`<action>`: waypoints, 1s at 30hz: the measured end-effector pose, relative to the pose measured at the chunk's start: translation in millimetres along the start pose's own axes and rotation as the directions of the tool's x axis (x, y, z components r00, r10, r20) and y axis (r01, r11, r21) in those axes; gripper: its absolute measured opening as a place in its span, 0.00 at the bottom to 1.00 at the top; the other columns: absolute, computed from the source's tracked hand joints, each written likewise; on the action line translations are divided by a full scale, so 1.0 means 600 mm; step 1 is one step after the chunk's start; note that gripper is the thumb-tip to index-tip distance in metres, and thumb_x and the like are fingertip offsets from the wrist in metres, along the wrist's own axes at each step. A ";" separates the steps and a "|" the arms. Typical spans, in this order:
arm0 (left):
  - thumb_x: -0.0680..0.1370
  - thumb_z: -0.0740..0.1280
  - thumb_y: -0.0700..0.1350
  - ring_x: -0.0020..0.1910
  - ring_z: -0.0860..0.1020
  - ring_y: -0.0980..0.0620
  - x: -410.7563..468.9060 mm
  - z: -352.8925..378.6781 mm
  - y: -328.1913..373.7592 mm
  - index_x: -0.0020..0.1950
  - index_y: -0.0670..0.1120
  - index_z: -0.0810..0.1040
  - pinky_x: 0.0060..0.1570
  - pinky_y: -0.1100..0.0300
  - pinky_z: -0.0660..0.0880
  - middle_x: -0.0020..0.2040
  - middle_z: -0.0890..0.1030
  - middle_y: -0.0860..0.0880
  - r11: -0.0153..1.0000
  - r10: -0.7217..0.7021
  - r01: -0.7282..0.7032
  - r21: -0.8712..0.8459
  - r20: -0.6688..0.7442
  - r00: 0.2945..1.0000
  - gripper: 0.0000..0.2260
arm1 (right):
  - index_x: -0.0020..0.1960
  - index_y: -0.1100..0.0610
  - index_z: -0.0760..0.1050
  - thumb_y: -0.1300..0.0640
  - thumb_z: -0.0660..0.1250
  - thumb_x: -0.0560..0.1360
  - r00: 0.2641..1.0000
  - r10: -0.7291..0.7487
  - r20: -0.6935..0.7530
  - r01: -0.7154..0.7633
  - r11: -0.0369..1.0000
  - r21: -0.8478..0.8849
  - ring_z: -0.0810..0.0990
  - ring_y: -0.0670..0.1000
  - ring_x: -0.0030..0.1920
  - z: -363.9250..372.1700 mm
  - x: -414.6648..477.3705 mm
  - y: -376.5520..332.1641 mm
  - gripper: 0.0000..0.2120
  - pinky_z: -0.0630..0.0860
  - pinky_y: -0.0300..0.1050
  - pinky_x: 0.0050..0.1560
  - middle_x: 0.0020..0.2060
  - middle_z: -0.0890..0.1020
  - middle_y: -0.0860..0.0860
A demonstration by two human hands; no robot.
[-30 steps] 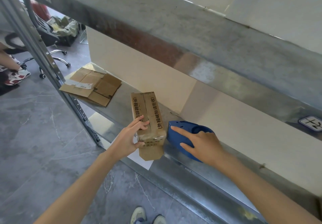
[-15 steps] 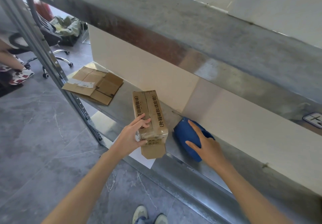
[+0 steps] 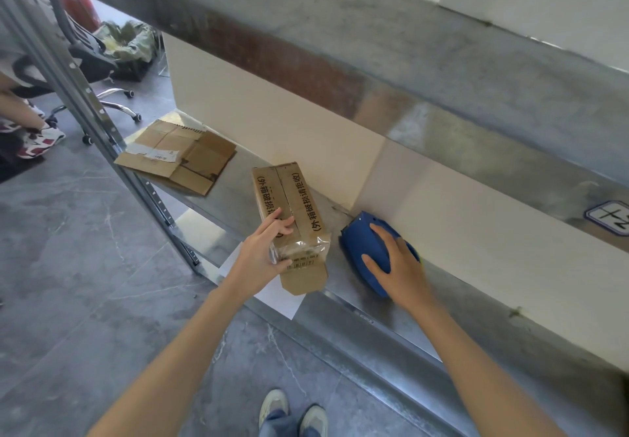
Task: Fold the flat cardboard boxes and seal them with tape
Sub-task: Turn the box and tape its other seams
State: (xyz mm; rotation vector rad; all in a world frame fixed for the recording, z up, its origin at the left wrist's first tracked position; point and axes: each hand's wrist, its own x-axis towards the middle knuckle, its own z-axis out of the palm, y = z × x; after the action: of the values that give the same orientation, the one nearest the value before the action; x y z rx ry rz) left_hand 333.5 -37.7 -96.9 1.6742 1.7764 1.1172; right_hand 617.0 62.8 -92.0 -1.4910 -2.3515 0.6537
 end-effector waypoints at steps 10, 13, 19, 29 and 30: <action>0.69 0.78 0.50 0.77 0.58 0.62 0.004 -0.012 0.004 0.58 0.44 0.77 0.70 0.49 0.69 0.70 0.73 0.57 0.997 0.009 -0.007 -0.070 0.033 0.999 0.22 | 0.69 0.50 0.73 0.41 0.72 0.73 0.950 -0.289 -0.121 0.224 0.896 -0.384 0.73 0.57 0.55 -0.033 0.022 -0.069 0.28 0.74 0.52 0.52 0.58 0.73 0.54; 0.70 0.78 0.48 0.77 0.59 0.60 0.005 -0.011 0.002 0.58 0.43 0.77 0.71 0.49 0.69 0.69 0.73 0.57 0.998 0.019 -0.018 -0.052 0.019 1.000 0.20 | 0.72 0.49 0.70 0.42 0.72 0.73 0.906 -0.423 0.012 0.404 0.856 -0.324 0.72 0.55 0.62 -0.025 0.039 -0.108 0.30 0.72 0.52 0.60 0.63 0.73 0.52; 0.72 0.76 0.45 0.76 0.60 0.59 0.002 -0.003 -0.001 0.58 0.40 0.77 0.71 0.57 0.66 0.69 0.72 0.56 0.995 0.097 -0.096 0.035 -0.027 0.995 0.18 | 0.71 0.50 0.73 0.44 0.74 0.72 0.871 -0.459 0.175 0.485 0.858 -0.168 0.69 0.52 0.69 0.007 0.077 -0.144 0.29 0.65 0.54 0.70 0.66 0.72 0.50; 0.75 0.72 0.53 0.76 0.64 0.56 0.000 0.000 0.010 0.56 0.41 0.78 0.70 0.53 0.70 0.67 0.77 0.53 0.996 0.080 -0.083 -0.030 -0.078 0.994 0.18 | 0.63 0.51 0.78 0.35 0.66 0.71 0.903 -0.425 0.066 0.428 0.902 -0.050 0.72 0.52 0.63 0.021 0.078 -0.140 0.27 0.68 0.49 0.62 0.63 0.73 0.47; 0.76 0.71 0.53 0.76 0.64 0.57 0.001 0.000 0.010 0.56 0.41 0.79 0.70 0.52 0.71 0.67 0.77 0.53 0.997 0.063 -0.067 -0.041 -0.079 0.995 0.17 | 0.62 0.50 0.79 0.34 0.65 0.72 0.908 -0.415 0.060 0.417 0.908 -0.031 0.72 0.51 0.63 0.022 0.078 -0.142 0.27 0.68 0.48 0.62 0.63 0.73 0.46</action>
State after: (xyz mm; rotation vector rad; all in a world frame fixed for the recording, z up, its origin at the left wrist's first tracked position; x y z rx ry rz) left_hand 337.2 -37.2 -92.0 1.6951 1.7424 1.2564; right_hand 524.4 71.1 -59.7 -0.9401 -2.6201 0.5366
